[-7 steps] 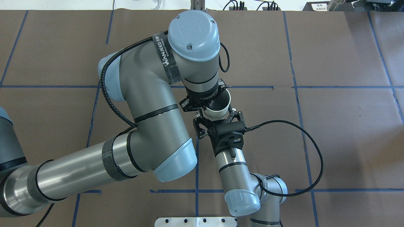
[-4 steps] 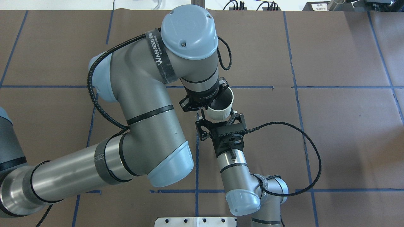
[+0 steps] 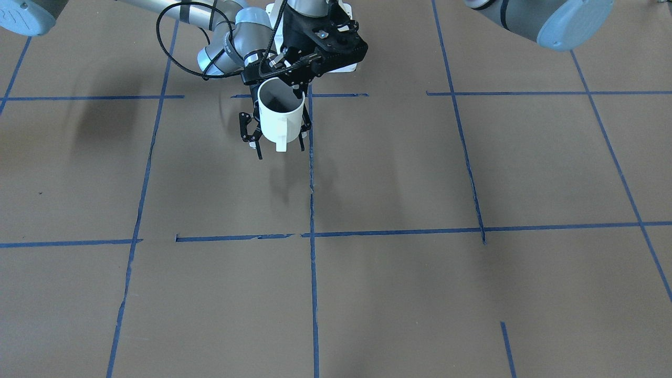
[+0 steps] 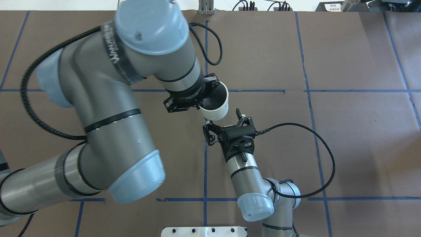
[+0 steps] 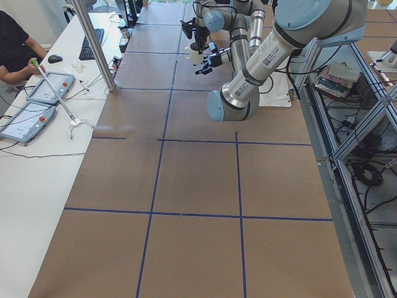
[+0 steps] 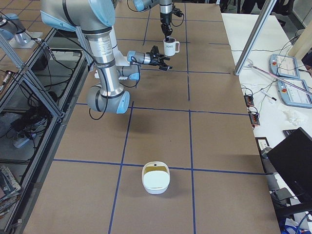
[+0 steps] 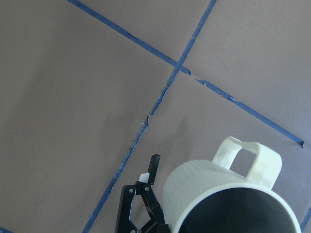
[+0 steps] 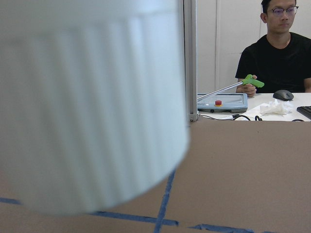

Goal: Left arm hands cup to right arm to dump lemon

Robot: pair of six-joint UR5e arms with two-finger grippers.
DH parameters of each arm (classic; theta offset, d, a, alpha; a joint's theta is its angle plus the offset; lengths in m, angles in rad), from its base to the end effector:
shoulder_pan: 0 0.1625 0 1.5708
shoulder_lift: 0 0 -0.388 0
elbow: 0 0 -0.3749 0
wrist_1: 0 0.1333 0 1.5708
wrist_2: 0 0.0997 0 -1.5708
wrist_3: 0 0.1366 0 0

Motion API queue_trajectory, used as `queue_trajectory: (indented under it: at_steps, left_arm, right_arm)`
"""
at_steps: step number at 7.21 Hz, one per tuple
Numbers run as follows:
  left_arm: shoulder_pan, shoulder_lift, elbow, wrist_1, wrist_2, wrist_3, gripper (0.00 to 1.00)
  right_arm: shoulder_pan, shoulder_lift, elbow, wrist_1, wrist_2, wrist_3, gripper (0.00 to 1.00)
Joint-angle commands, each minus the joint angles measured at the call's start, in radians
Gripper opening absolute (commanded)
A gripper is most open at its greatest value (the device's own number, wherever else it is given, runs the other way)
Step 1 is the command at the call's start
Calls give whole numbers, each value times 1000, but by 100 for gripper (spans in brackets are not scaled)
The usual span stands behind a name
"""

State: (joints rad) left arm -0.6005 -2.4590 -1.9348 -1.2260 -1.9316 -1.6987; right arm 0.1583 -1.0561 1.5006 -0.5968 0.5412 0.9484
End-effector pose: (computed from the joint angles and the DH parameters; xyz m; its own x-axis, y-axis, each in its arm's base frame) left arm 0.4309 -0.3983 0.0514 0.4658 -0.4636 -0.7537 0.3615 0.8771 -0.3161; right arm -0.5670 -0.3441 0.2512 0.6568 -0.1993 0.7273 -0.6583 0.3188 0.6819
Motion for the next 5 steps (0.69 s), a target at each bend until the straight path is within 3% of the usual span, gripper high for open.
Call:
queue_trajectory:
  at_steps: [1,3,5]
  left_arm:
    - [-71,186,-162,-1,-6,156,0]
    - [-174,366,-199,-18,-7,444,0]
    - [-316,608,-199,-187,-140,693,0]
  right_arm:
    - [51,-15,24,22,63,1,100]
    - [128,-40,58,20,207,1,100]
    - [205,-128,102,19,345,1,100]
